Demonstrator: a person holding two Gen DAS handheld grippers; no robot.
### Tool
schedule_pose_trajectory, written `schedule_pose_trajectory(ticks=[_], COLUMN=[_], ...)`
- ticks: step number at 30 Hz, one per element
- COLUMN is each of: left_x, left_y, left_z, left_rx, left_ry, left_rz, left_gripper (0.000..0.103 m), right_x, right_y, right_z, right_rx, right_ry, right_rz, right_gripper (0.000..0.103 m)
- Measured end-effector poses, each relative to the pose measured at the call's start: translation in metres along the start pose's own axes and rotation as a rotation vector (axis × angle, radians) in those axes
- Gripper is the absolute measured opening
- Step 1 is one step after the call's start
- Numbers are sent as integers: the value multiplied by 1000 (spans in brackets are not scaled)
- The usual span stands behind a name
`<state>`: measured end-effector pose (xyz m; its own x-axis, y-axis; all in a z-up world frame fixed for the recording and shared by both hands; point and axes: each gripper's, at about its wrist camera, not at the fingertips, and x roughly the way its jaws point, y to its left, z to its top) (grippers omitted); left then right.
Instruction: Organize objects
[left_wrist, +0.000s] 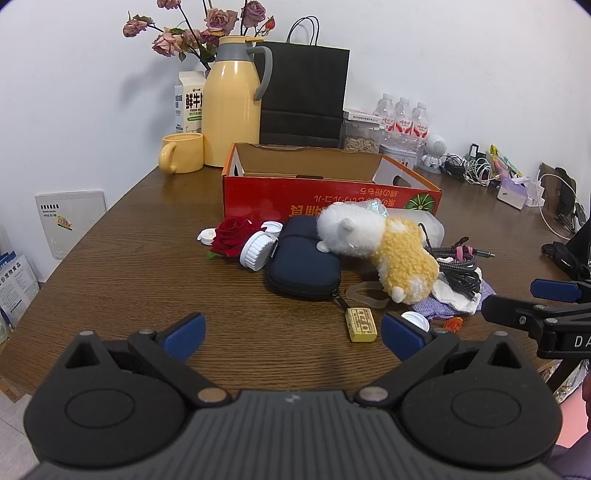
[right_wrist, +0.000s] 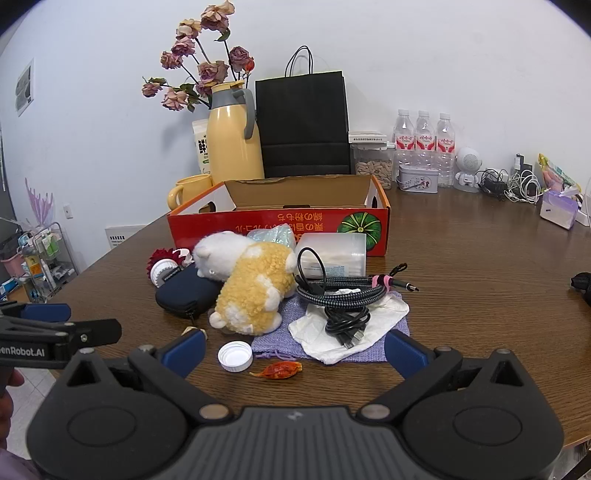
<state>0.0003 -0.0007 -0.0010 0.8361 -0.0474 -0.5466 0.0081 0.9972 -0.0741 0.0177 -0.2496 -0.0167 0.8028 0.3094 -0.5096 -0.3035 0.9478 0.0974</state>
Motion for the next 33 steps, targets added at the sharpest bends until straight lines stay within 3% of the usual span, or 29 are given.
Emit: schedule_pose_trajectory(ticks=[33], left_x=[1], left_y=[-1], left_z=[-4], left_rx=[-1], left_ry=[4], left_rz=[-4], left_gripper=[103], right_x=[0], right_y=[-1], right_z=[-2], right_rx=[1], right_ry=[-1], right_rz=[-1], right_gripper=[103])
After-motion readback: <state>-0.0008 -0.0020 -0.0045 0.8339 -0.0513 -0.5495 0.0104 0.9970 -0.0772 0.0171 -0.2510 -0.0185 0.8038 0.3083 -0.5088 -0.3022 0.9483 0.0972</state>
